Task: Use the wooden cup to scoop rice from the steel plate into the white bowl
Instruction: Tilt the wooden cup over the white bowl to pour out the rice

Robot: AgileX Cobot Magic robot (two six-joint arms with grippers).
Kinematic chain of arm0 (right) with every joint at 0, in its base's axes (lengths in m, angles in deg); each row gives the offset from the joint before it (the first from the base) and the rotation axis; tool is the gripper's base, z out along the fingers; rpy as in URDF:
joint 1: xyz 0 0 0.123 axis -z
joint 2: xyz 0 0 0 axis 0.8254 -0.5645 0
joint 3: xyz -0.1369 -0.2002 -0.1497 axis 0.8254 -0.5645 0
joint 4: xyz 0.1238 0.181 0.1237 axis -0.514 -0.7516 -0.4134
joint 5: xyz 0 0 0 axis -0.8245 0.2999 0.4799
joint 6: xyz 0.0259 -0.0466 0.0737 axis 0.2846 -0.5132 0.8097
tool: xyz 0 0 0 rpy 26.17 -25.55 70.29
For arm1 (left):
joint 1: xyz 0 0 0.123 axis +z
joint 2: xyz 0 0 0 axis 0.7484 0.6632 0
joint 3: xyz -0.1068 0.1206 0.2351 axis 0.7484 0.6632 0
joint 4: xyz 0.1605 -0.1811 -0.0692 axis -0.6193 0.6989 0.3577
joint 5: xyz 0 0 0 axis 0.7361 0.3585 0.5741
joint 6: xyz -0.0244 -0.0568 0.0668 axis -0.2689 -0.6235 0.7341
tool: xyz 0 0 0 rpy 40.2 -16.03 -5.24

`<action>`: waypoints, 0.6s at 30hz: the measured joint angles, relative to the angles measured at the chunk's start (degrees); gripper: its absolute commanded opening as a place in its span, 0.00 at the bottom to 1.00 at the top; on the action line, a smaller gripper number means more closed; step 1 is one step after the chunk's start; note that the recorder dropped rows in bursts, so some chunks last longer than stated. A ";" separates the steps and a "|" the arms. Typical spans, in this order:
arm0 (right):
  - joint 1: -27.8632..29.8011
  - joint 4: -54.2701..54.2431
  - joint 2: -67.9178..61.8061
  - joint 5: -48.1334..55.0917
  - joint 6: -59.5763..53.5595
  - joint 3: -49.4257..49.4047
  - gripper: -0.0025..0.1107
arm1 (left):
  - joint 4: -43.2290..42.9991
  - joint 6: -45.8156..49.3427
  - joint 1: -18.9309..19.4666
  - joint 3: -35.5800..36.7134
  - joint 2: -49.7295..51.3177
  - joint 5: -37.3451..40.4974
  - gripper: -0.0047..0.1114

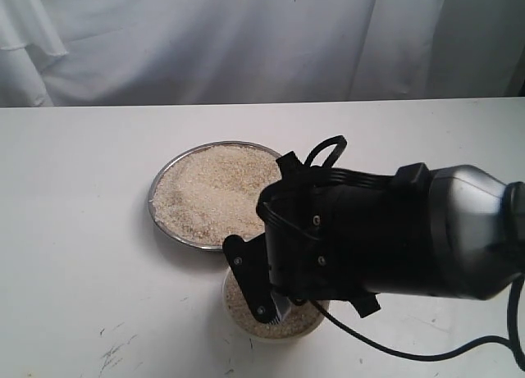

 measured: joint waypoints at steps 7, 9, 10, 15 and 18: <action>-0.89 1.22 0.00 0.00 0.00 0.00 0.02 | 0.00 0.00 0.00 0.00 0.00 0.00 0.04; -1.00 2.10 0.00 0.24 0.00 0.00 0.02 | 0.00 0.00 0.00 0.00 0.00 0.00 0.04; -1.01 2.69 0.00 0.38 0.00 0.00 0.02 | 0.00 0.00 0.00 0.00 0.00 0.00 0.04; -2.18 4.83 0.00 0.90 0.00 0.00 0.02 | 0.00 0.00 0.00 0.00 0.00 0.00 0.04; -2.71 5.56 0.00 1.14 0.00 0.00 0.02 | 0.00 0.00 0.00 0.00 0.00 0.00 0.04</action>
